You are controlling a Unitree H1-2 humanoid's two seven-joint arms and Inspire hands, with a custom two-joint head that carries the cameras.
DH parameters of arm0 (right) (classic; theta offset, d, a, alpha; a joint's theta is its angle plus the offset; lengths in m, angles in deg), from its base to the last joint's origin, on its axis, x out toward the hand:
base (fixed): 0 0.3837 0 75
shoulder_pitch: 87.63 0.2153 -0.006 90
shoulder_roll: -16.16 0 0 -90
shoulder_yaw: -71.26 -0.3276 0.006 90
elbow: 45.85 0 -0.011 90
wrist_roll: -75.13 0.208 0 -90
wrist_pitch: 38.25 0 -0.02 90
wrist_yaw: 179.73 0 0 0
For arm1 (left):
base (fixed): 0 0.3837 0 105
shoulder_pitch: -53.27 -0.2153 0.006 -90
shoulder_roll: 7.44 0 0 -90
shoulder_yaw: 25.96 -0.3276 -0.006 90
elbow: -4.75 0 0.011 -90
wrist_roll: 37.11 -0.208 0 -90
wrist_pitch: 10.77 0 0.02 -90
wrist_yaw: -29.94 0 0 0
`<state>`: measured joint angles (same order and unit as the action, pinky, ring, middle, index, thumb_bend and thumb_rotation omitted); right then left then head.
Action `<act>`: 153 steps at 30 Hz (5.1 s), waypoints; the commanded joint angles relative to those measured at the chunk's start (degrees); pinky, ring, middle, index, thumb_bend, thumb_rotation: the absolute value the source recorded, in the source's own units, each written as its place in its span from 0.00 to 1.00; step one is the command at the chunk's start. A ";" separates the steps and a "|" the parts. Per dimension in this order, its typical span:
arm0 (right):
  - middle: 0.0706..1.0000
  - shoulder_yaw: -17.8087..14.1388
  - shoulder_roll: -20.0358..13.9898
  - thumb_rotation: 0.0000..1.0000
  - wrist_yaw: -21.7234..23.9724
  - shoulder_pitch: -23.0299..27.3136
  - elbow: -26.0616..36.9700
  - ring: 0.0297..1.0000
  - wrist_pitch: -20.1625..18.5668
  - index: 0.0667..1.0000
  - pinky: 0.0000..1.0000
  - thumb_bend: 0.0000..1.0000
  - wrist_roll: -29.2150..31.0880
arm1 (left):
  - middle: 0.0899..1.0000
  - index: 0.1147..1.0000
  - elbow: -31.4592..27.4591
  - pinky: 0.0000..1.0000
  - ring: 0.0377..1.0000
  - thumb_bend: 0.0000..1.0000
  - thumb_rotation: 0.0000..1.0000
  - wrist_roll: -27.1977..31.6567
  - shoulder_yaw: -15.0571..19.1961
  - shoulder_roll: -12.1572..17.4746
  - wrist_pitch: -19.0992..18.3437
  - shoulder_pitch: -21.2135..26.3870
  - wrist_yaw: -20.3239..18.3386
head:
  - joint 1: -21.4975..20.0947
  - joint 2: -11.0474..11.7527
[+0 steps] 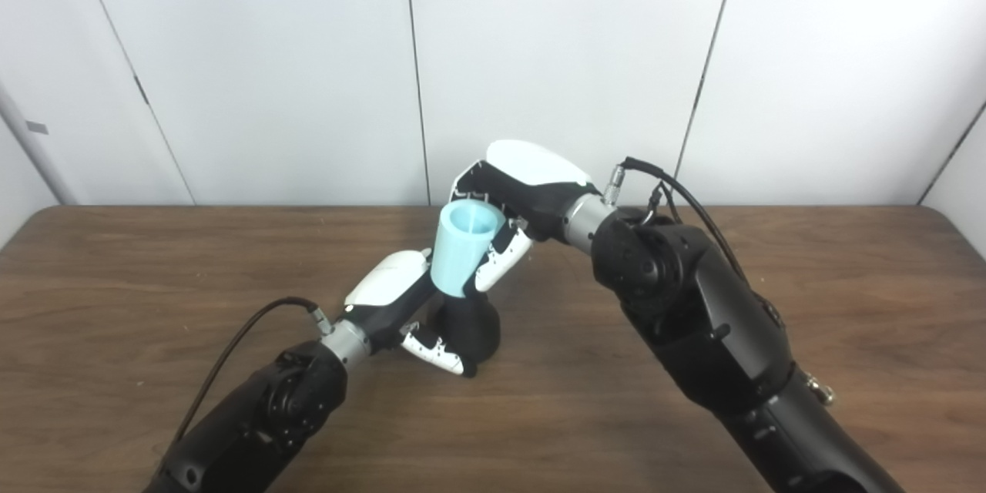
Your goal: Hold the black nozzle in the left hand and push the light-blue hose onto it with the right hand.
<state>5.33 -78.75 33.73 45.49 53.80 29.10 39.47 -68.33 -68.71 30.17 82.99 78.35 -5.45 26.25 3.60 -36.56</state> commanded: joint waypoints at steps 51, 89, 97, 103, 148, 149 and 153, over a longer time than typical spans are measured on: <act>0.47 3.58 -0.05 0.00 3.38 3.31 -5.33 0.44 9.69 0.42 0.44 0.52 -3.57 | 0.45 0.41 1.88 1.00 0.62 0.52 0.00 -3.09 -4.42 -0.78 -5.16 -3.58 -10.30 | -0.36 -2.05; 0.45 6.29 -5.53 0.00 5.01 0.00 -7.51 0.43 17.89 0.44 0.42 0.52 -3.20 | 0.49 0.39 0.66 1.00 0.69 0.52 0.00 -3.10 -3.94 0.21 -5.94 -4.13 -11.34 | -0.89 -2.81; 0.44 4.99 -4.97 0.00 4.88 -1.70 -7.11 0.43 16.33 0.45 0.40 0.52 -2.61 | 0.49 0.39 1.10 1.00 0.68 0.52 0.00 -3.05 -3.86 -0.41 -6.32 -4.08 -11.36 | -1.18 -2.60; 0.49 3.17 -3.48 0.00 3.57 -1.96 -4.77 0.39 13.40 0.50 0.35 0.51 -3.12 | 0.47 0.40 1.63 1.00 0.67 0.52 0.00 -2.52 -3.52 -0.87 -6.35 -4.07 -11.25 | -1.26 -2.27; 1.00 -6.44 -4.66 0.43 1.65 -0.71 7.38 1.00 20.97 1.00 0.96 1.00 5.99 | 0.47 0.40 4.24 1.00 0.66 0.52 0.00 -2.71 -3.73 -1.47 -6.53 -3.20 -11.40 | -0.81 -1.13; 1.00 -6.40 -4.91 0.44 2.14 -0.74 7.61 1.00 21.18 1.00 0.96 1.00 6.44 | 0.47 0.40 4.19 1.00 0.66 0.52 0.00 -2.70 -3.73 -1.41 -6.46 -3.26 -11.39 | -0.88 -1.20; 1.00 -6.43 -5.75 0.44 4.14 -1.26 8.68 1.00 21.35 1.00 0.98 1.00 8.15 | 0.47 0.40 4.19 1.00 0.66 0.52 0.00 -2.80 -3.74 -1.28 -6.31 -3.35 -11.27 | -0.94 -1.17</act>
<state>-0.09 -83.11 38.11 42.45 60.20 49.30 46.52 -69.09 -69.16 30.21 82.17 75.64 -4.27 22.11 2.64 -37.71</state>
